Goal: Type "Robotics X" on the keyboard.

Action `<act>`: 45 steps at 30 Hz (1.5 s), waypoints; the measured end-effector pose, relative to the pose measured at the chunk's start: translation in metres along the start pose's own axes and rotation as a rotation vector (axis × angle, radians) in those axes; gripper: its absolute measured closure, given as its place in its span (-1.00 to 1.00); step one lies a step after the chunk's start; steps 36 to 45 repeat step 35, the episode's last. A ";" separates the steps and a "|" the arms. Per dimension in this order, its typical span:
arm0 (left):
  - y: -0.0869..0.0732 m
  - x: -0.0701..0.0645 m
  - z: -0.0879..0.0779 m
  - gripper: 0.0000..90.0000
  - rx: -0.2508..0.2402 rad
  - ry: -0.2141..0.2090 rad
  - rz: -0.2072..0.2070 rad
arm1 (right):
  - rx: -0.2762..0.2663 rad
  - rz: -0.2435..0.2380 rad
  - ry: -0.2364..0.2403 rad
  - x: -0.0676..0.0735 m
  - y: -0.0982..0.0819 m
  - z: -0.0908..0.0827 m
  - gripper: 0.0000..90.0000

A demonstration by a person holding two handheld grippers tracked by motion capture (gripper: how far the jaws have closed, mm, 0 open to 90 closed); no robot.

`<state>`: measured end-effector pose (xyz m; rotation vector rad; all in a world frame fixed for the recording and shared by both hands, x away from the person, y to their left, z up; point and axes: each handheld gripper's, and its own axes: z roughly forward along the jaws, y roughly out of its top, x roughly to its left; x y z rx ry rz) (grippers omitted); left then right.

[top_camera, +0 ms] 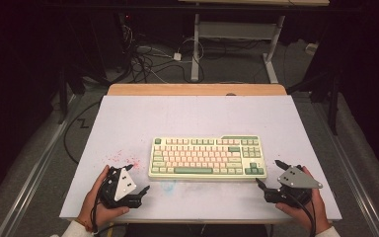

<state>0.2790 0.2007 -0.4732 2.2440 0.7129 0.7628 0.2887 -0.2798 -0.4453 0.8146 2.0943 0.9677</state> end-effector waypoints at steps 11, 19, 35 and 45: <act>0.001 0.002 0.000 -0.67 0.001 0.008 -0.008 | -0.008 -0.005 0.004 0.000 0.001 -0.001 -0.62; 0.001 0.003 0.001 -0.67 0.001 0.006 -0.017 | -0.007 -0.003 -0.001 -0.001 0.001 0.000 -0.62; 0.003 0.004 0.002 -0.67 0.009 0.013 -0.009 | 0.005 -0.012 0.000 0.001 -0.001 0.000 -0.60; 0.003 0.004 0.002 -0.67 0.009 0.013 -0.009 | 0.005 -0.012 0.000 0.001 -0.001 0.000 -0.60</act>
